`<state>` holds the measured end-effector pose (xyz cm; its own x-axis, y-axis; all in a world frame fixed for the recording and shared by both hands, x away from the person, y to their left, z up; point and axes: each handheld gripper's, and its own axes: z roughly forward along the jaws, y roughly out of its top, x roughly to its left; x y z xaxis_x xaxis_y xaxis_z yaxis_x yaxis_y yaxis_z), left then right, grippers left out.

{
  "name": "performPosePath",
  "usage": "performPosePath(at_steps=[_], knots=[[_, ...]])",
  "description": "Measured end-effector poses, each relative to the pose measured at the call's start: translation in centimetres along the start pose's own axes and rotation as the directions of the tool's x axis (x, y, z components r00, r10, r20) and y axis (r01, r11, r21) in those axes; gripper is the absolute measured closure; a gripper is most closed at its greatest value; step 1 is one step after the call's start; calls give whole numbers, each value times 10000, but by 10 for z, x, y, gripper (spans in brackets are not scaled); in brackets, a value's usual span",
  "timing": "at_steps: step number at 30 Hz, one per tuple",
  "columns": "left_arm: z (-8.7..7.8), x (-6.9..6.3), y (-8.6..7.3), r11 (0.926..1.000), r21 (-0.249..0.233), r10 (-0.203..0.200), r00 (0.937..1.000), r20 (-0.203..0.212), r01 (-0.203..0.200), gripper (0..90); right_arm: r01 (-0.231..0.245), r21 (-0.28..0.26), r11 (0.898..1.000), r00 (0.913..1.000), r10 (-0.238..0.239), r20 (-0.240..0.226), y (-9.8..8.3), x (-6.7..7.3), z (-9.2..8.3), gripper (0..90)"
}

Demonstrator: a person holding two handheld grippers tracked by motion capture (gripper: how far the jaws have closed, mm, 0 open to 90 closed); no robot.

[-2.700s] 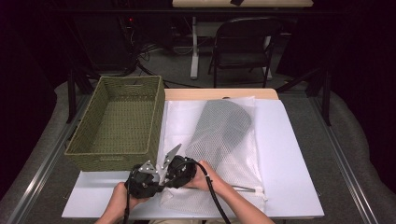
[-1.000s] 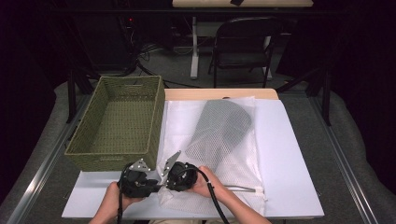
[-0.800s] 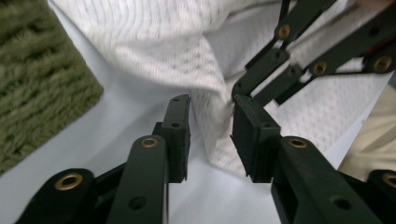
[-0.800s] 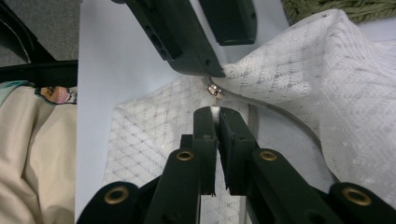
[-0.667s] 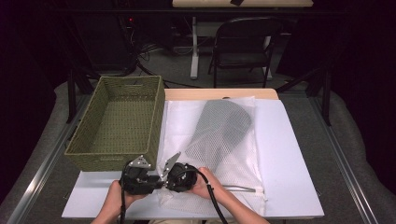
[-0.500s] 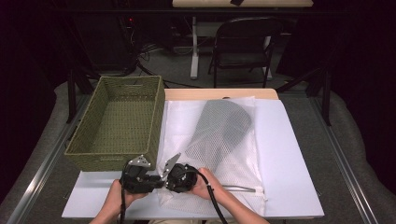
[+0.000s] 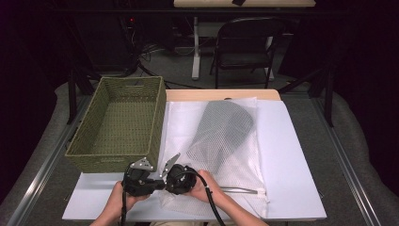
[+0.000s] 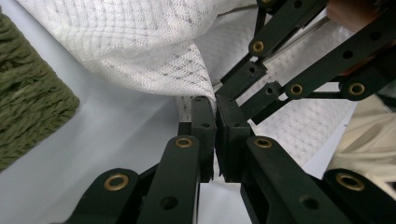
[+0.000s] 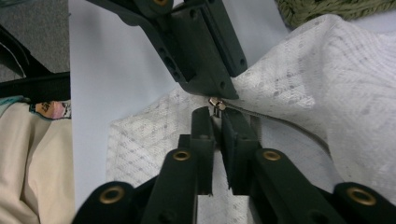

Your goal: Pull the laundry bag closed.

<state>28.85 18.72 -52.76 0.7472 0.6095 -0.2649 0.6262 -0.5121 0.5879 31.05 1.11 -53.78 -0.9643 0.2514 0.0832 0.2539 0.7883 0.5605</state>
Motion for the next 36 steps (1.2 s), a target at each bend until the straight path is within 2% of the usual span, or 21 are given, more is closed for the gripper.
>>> performPosePath(at_steps=[8, 12, 23, 32, 36], knots=[[0, -4, 0, 9991, 28, 412, 9991, -114, -412, 879, -375, -70, 9993, 9990, 373, -234, -3, -4, -1, 859], [-1, -5, 1, 9985, 30, 547, 9983, -175, -547, 880, -535, 2, 9986, 9985, 535, -137, -4, -7, -3, 859], [-3, -4, 0, 9986, -46, 528, 9980, -334, -530, 879, -966, 170, 9952, 9952, 968, -118, -12, -16, -8, 859], [-4, -2, 0, 9980, 43, 627, 9967, -522, -626, 875, -1139, 315, 9930, 9934, 1142, -94, -19, -21, -13, 859], [-4, -1, 0, 9982, 81, 593, 9967, -561, -589, 874, -1056, 385, 9937, 9944, 1059, -47, -20, -23, -13, 859]])
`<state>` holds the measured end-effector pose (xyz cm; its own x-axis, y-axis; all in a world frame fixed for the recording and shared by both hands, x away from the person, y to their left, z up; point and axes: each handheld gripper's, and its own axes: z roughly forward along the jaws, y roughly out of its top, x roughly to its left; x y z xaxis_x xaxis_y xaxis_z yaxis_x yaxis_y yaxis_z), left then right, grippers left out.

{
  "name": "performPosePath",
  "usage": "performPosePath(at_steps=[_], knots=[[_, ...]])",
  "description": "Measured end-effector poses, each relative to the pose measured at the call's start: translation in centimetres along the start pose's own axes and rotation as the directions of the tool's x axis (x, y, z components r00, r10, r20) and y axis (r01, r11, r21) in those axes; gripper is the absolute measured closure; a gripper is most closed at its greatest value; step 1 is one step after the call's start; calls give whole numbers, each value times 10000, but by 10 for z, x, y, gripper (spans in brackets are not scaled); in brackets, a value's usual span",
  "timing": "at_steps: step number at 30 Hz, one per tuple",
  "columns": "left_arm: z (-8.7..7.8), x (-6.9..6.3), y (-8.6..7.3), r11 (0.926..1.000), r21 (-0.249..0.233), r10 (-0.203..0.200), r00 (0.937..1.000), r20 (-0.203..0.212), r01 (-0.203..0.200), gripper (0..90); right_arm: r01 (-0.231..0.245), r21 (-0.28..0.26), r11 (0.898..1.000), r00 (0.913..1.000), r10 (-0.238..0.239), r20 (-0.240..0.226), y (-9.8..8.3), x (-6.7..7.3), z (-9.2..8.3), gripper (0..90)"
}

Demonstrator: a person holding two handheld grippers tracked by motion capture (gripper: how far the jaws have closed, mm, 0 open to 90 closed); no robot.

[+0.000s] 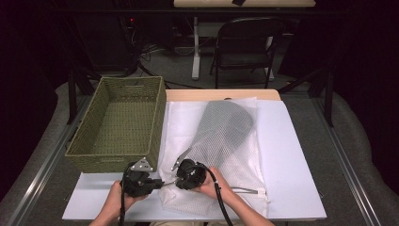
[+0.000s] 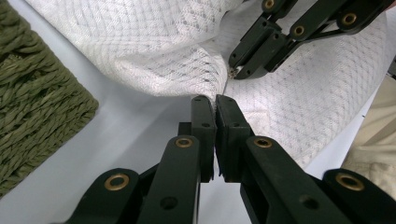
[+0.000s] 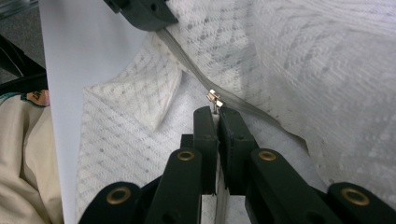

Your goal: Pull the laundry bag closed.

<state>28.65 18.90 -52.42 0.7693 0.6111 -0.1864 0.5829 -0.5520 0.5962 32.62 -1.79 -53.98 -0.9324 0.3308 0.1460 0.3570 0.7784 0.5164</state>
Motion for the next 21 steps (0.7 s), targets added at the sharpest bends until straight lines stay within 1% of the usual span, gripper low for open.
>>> performPosePath(at_steps=[3, 5, 8, 9, 11, 12, 13, 14, 15, 16, 17, 19, 21], knots=[[0, 0, 0, 10000, 26, -11, 10000, -48, 12, 874, -40, 145, 9999, 10000, 39, 54, -2, -1, -2, 859], [0, 1, 0, 10000, 15, -28, 10000, -41, 28, 873, -181, 150, 9997, 9998, 181, 15, -3, -2, -2, 859], [-1, 3, -1, 10000, 24, -97, 10000, -7, 97, 872, -189, 192, 9996, 9998, 189, 22, -5, -3, -4, 859], [-1, 3, -1, 9999, 30, -122, 9999, -4, 122, 872, -112, 191, 9998, 9999, 111, 65, -5, -4, -4, 859], [-1, 4, -1, 9999, 28, -146, 9999, -14, 146, 871, -213, 180, 9996, 9997, 211, 77, -6, -4, -6, 859], [-1, 4, -1, 9999, 28, -146, 9999, -14, 146, 871, -75, 163, 9998, 9999, 73, 115, -6, -5, -7, 859], [-1, 4, -1, 9999, 26, -154, 9999, -2, 154, 871, -75, 163, 9998, 9999, 73, 115, -6, -5, -7, 859], [-1, 3, -1, 9999, 50, -135, 9999, -37, 135, 871, -171, 202, 9996, 9998, 168, 143, -7, -4, -8, 859], [-1, 3, -1, 9998, 40, -174, 9998, -26, 174, 871, -100, 190, 9998, 9998, 97, 184, -8, -4, -8, 859], [-1, 4, -1, 9999, 104, -97, 9999, -42, 97, 871, -157, 192, 9997, 9998, 154, 161, -8, -4, -9, 859], [-1, 4, -1, 9999, 93, -117, 9999, -81, 118, 871, -82, 206, 9998, 9997, 77, 229, -9, -4, -10, 859], [-1, 4, -1, 9997, 54, -220, 9997, -86, 221, 871, -189, 200, 9996, 9995, 184, 237, -10, -4, -11, 859], [-1, 5, -1, 9999, 97, -128, 9998, -143, 130, 871, -135, 190, 9997, 9996, 130, 266, -12, -5, -13, 859]])
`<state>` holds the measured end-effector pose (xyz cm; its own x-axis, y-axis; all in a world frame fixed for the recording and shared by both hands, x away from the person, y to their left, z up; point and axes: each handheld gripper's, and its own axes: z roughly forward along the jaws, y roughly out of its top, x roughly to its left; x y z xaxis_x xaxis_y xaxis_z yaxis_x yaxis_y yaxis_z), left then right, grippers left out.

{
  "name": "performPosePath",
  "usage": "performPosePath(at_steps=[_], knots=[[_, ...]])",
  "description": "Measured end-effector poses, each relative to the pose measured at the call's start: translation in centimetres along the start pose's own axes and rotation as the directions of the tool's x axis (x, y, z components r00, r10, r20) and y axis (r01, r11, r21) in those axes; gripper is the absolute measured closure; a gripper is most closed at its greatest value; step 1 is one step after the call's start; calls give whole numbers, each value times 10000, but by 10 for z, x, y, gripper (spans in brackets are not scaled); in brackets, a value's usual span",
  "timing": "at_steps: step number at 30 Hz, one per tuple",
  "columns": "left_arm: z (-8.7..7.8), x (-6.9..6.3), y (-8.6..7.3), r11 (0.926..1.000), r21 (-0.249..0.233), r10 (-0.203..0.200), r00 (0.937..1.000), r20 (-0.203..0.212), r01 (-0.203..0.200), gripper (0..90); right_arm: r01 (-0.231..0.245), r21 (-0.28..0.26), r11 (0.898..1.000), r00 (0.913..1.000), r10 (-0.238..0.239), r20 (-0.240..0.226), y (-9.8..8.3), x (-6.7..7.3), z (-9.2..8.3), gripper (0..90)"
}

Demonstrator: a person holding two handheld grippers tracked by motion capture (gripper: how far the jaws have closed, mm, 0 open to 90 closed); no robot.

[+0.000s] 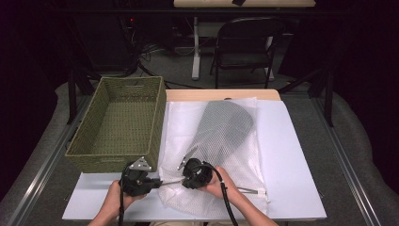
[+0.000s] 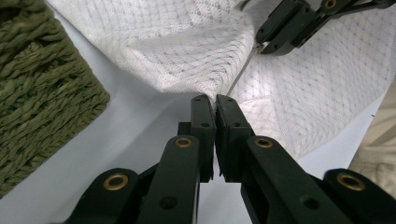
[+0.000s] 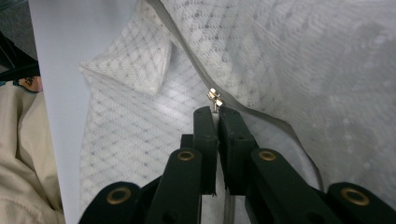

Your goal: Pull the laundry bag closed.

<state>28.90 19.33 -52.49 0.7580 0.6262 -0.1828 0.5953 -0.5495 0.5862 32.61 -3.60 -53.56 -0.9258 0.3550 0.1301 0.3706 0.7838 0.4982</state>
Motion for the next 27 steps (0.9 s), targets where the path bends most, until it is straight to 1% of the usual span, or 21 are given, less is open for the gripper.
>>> performPosePath(at_steps=[2, 3, 4, 7, 10, 12, 13, 16, 17, 19, 20, 23, 24, 25, 27], knots=[[0, 0, 0, 10000, 25, -3, 10000, -28, 3, 871, -146, -4, 9999, 9999, 146, 17, -2, 0, -2, 859], [0, 0, 0, 10000, 35, -6, 10000, -27, 6, 871, -60, -9, 10000, 10000, 60, 65, -3, -1, -3, 859], [0, 0, 0, 10000, 49, -2, 10000, -24, 2, 870, -145, 3, 9999, 9999, 145, 51, -4, -1, -4, 859], [1, 1, 0, 9999, 109, -8, 10000, -56, 8, 871, -206, 19, 9998, 9998, 205, 78, -6, -1, -6, 859], [0, 1, 0, 9999, 117, 1, 10000, -86, 0, 871, -213, 22, 9998, 9997, 213, 99, -7, -1, -8, 859], [0, 1, 0, 9999, 142, -20, 9999, -102, 22, 871, -129, 40, 9999, 9998, 128, 142, -8, -2, -8, 859], [0, 2, 0, 9999, 149, -18, 9999, -103, 20, 871, -216, 57, 9997, 9997, 215, 129, -8, -1, -9, 859], [0, 2, 0, 9999, 159, -31, 9999, -105, 33, 870, -168, 71, 9998, 9997, 166, 196, -9, -1, -11, 859], [0, 2, -1, 9999, 158, -30, 9999, -135, 32, 871, -243, 22, 9997, 9994, 243, 243, -10, -1, -11, 860], [0, 2, -1, 9999, 152, -44, 9999, -127, 46, 870, -154, 24, 9999, 9995, 153, 289, -11, -1, -13, 859], [0, 2, -1, 9999, 132, -48, 9999, -153, 50, 870, -229, -22, 9997, 9994, 230, 275, -11, -1, -14, 859], [0, 2, 0, 9999, 128, -33, 9999, -157, 35, 871, -174, -10, 9998, 9992, 175, 349, -13, -1, -16, 860], [0, 2, -1, 9999, 128, -43, 9999, -146, 45, 870, -269, -4, 9996, 9991, 269, 331, -13, -1, -17, 859], [0, 2, -1, 9999, 130, -48, 9999, -163, 50, 870, -209, -13, 9998, 9992, 209, 342, -13, -1, -17, 860], [0, 2, -1, 9999, 150, -39, 9999, -167, 41, 870, -287, 10, 9996, 9991, 286, 305, -14, -1, -18, 859]])
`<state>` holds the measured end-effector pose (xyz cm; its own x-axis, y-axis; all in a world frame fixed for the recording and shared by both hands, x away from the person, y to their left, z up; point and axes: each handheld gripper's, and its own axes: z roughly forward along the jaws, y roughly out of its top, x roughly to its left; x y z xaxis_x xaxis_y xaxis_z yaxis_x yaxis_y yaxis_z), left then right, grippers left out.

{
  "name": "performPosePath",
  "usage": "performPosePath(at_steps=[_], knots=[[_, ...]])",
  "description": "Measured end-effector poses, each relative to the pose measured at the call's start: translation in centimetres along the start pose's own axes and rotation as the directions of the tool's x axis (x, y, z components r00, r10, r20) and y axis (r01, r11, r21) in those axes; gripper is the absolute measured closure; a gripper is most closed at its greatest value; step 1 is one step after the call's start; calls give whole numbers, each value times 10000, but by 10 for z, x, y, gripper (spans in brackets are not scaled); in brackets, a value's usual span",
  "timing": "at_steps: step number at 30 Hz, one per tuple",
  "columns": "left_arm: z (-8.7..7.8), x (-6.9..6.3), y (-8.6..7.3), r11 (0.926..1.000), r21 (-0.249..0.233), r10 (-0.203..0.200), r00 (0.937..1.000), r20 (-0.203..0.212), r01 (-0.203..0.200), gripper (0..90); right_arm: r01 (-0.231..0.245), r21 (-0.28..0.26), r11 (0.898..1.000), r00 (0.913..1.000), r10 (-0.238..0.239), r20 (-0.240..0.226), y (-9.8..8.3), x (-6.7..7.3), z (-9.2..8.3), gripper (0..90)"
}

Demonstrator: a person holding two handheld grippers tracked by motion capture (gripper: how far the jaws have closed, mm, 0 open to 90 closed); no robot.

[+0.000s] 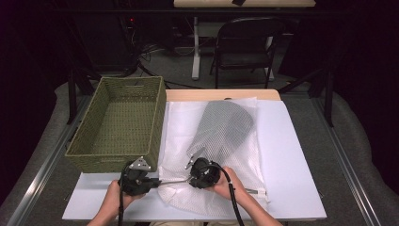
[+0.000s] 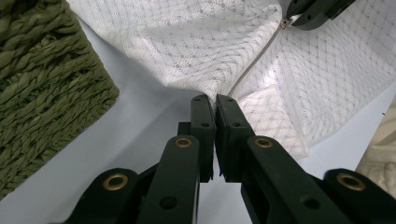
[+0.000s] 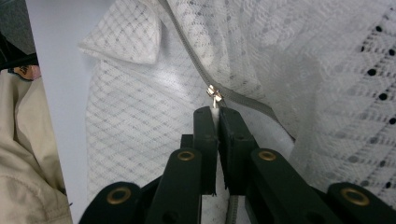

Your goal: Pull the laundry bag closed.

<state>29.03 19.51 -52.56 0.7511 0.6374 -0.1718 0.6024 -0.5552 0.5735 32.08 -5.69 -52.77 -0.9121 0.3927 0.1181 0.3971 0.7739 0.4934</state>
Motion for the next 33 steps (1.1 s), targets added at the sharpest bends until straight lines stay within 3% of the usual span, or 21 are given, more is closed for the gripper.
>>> performPosePath(at_steps=[33], knots=[[1, 3, -1, 10000, 96, -26, 10000, -24, 26, 870, -58, 152, 9999, 9994, 53, 331, -19, -7, -14, 859]])
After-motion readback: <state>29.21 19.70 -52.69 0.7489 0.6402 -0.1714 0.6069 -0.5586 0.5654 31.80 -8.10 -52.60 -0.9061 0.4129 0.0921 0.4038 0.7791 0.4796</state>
